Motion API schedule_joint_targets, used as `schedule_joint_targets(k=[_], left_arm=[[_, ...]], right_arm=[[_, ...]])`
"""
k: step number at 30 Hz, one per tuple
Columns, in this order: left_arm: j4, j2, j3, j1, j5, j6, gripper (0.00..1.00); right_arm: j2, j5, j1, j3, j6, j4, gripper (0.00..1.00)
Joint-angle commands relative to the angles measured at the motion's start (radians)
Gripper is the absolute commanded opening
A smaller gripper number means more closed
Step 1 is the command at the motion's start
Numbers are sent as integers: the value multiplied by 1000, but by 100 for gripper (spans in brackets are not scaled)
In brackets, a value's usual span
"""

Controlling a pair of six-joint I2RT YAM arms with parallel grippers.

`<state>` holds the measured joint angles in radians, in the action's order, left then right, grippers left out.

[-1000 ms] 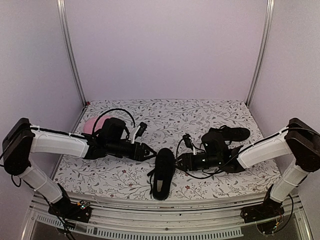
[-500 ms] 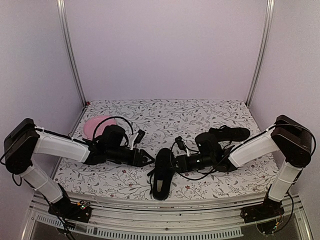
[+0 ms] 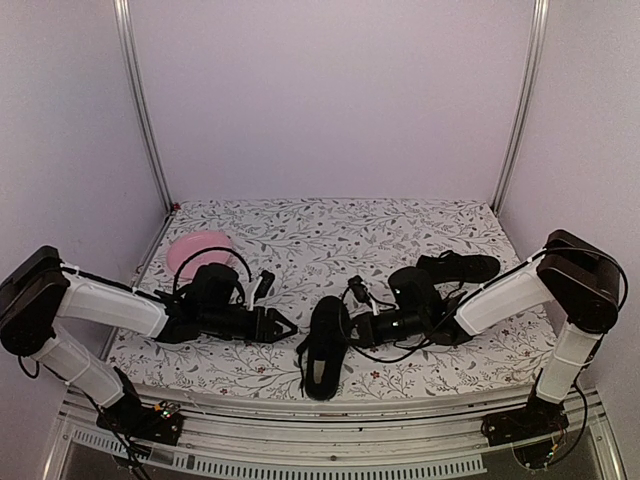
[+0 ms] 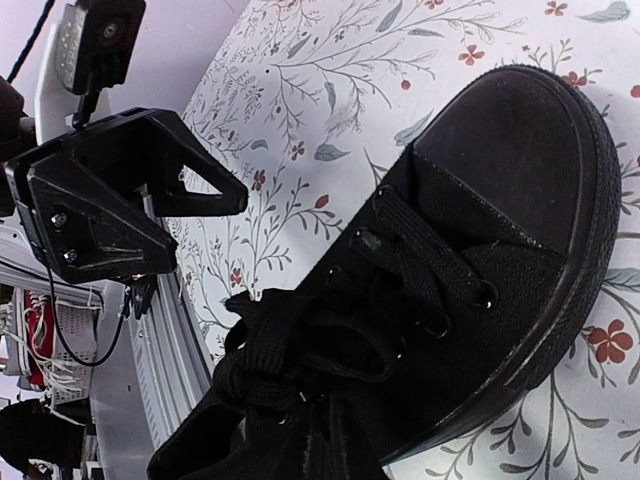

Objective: Tie the shoes
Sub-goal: Adjust the half-tied shoelace on the shoe.

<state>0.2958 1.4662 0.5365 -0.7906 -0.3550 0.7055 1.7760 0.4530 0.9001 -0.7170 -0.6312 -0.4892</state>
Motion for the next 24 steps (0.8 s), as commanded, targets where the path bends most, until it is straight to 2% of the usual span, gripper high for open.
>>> schedule_joint_targets(k=[1,17,24], left_arm=[[49,-19,-30,6,13,36,55],[94,-3,-49,8,-15,52,54],[105,-2,-52,8,-19,60,55]], right_arm=[[-3,-15,-4,12,1,-22,3],[-122,-56,-5,141,-29,-33,3],[-121,-57,3,75,144,24,27]])
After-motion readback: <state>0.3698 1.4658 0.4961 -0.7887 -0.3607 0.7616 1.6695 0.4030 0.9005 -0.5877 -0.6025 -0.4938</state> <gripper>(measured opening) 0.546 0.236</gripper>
